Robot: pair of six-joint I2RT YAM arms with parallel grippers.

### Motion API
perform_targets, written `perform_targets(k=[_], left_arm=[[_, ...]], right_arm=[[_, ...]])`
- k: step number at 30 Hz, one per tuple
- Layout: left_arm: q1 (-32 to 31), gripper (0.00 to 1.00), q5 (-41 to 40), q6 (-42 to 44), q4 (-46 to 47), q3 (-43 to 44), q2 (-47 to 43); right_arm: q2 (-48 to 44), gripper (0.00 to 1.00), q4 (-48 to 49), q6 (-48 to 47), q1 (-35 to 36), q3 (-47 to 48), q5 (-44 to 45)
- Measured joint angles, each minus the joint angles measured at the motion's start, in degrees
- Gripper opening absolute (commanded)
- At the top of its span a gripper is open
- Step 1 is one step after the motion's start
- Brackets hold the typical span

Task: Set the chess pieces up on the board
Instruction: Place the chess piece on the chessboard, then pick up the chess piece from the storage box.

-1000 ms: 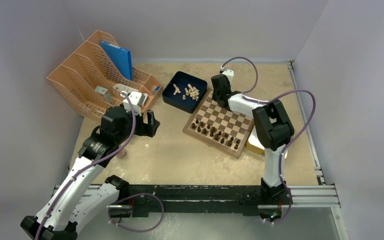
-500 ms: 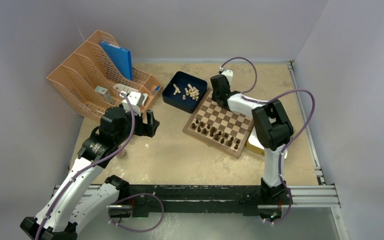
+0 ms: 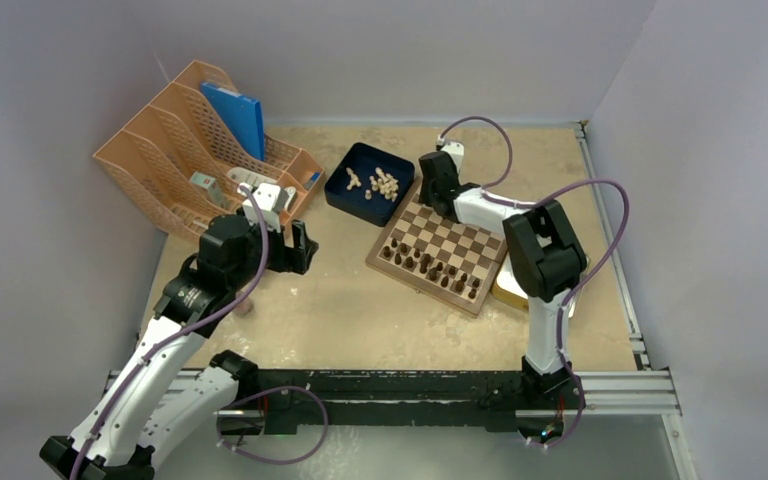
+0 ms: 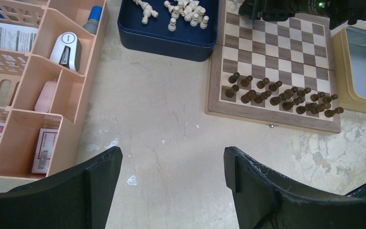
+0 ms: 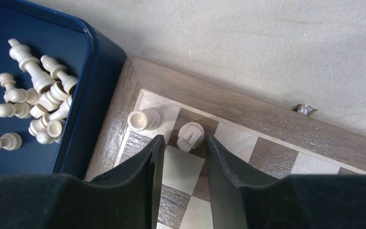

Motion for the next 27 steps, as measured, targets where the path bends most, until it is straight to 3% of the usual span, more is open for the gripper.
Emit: perform_targets(k=[12, 27], left_arm=[[0.0, 0.78, -1.49, 0.0, -0.02, 0.0, -0.63], [0.0, 0.78, -1.51, 0.0, 0.0, 0.0, -2.64]], right_arm=[[-5.77, 0.49, -2.8, 0.96, 0.0, -1.38, 1.55], [-11.69, 0.42, -2.29, -4.11, 1.55, 3.74, -2.78]])
